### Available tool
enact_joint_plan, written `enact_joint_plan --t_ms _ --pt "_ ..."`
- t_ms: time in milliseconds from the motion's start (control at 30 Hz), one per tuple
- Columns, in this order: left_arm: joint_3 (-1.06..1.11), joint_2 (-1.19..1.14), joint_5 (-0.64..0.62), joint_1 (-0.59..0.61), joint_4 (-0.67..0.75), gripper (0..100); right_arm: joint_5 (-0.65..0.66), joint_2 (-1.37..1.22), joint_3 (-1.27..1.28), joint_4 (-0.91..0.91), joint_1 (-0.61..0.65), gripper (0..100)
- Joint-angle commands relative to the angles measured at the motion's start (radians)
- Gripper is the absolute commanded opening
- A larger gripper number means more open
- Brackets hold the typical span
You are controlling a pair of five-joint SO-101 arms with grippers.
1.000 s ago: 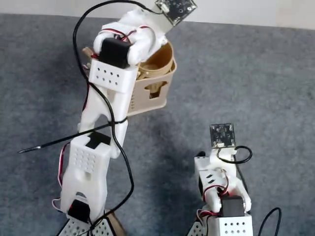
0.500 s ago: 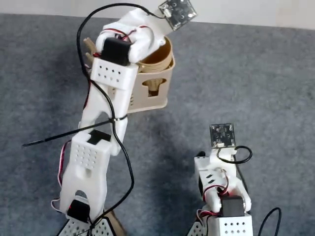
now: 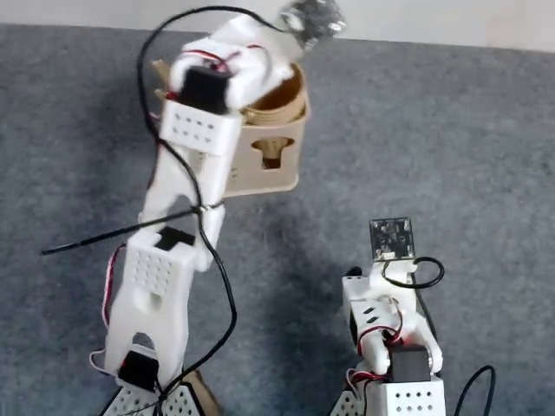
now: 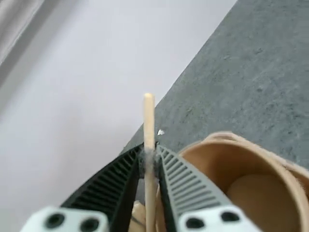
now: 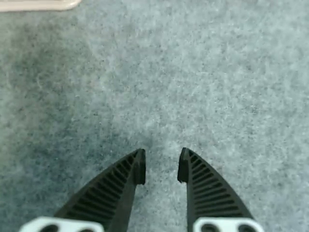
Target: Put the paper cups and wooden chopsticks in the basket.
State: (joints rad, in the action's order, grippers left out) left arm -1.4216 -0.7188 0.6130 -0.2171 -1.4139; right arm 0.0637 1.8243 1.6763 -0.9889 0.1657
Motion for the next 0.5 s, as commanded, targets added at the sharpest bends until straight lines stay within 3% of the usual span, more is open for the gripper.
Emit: enact_joint_plan --t_ms 0,267,333,467 --pt "-0.077 0.054 0.003 0.054 -0.046 1 0.000 0.004 0.137 -0.004 -0.005 12.1" --pt "-0.150 0.056 0.003 -0.033 -0.054 2 0.000 0.004 0.137 -0.004 -0.005 12.1" --pt "-0.150 0.056 0.002 -0.048 -0.054 8 0.000 0.004 0.137 -0.004 -0.005 12.1" --pt "-0.151 0.058 -0.132 -0.047 -0.049 19 0.000 0.004 0.137 -0.004 -0.005 12.1"
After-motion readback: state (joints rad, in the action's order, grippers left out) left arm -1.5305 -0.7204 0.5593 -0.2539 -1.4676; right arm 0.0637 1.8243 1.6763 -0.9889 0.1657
